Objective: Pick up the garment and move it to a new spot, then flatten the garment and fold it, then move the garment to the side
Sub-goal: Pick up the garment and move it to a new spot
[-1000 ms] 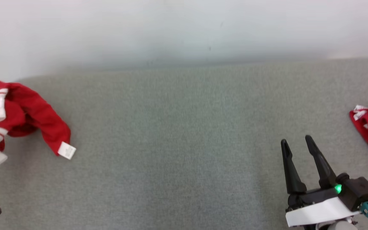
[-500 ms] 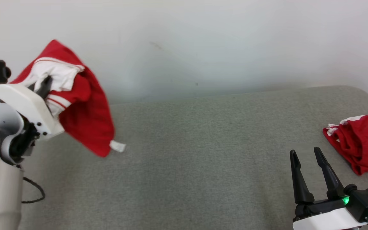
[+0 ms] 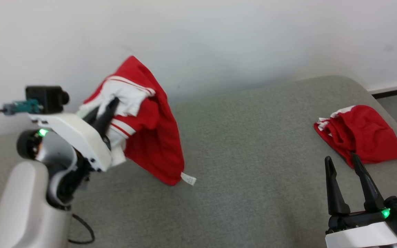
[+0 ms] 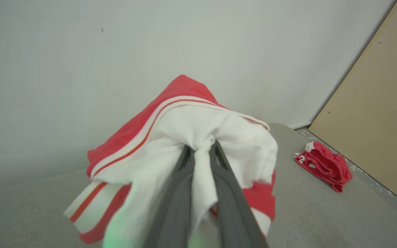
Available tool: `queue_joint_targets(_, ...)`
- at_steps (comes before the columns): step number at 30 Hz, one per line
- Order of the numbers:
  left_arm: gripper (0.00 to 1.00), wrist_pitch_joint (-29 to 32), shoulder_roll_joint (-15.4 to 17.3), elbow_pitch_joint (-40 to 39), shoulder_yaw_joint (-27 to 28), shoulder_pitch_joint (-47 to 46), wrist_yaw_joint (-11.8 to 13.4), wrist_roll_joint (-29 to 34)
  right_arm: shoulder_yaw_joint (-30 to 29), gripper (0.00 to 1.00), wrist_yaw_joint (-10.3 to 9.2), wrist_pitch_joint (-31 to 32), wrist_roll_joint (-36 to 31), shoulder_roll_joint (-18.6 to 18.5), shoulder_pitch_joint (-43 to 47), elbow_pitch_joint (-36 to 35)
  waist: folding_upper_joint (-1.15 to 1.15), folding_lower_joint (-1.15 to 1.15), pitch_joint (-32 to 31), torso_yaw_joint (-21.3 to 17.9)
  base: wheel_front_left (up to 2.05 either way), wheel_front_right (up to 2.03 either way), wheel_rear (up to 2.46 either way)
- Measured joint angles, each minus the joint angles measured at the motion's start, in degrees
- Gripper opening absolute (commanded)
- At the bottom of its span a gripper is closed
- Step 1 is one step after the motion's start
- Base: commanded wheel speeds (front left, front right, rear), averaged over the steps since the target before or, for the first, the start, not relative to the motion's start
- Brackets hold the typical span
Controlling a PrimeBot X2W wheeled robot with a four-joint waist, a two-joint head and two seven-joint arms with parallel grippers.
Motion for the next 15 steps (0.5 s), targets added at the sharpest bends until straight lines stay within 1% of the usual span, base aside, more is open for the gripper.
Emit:
queue_joint_targets(3,0.00,-3.30,-1.86,-0.34,-1.02,2.71,0.53,0.58,-0.47,1.00,-0.01,-0.01,-0.25,-0.08,0.02,-0.27,0.00,0.00,1.01,-1.25,0.00,0.00,0.00)
queue_joint_targets(6,0.00,-6.78,-3.69,1.13,-2.34,6.01,0.66,1.35,-0.24,1.00,-0.01,0.00,-0.31,-0.19,-0.01,-0.38,0.00,0.00,2.19,-2.16,0.00,0.00,0.00)
queue_joint_targets(11,0.00,-14.28,-6.26,7.22,-6.87,12.12,0.65,5.48,0.48,1.00,0.00,0.00,-0.31,-0.14,-0.22,-0.32,0.00,0.00,3.57,-3.31,0.00,0.00,0.00)
queue_joint_targets(13,0.00,-17.66,-7.89,10.12,-9.05,13.82,0.63,6.91,0.79,1.00,-0.01,0.00,-0.31,-0.13,-0.26,-0.02,0.00,0.00,3.94,-3.42,0.00,0.00,0.00)
queue_joint_targets(15,0.00,-20.72,-8.70,13.26,-10.77,14.65,0.65,8.64,1.18,1.00,-0.01,0.00,-0.32,-0.09,-0.44,0.29,0.00,0.00,4.16,-3.40,0.00,0.00,0.00)
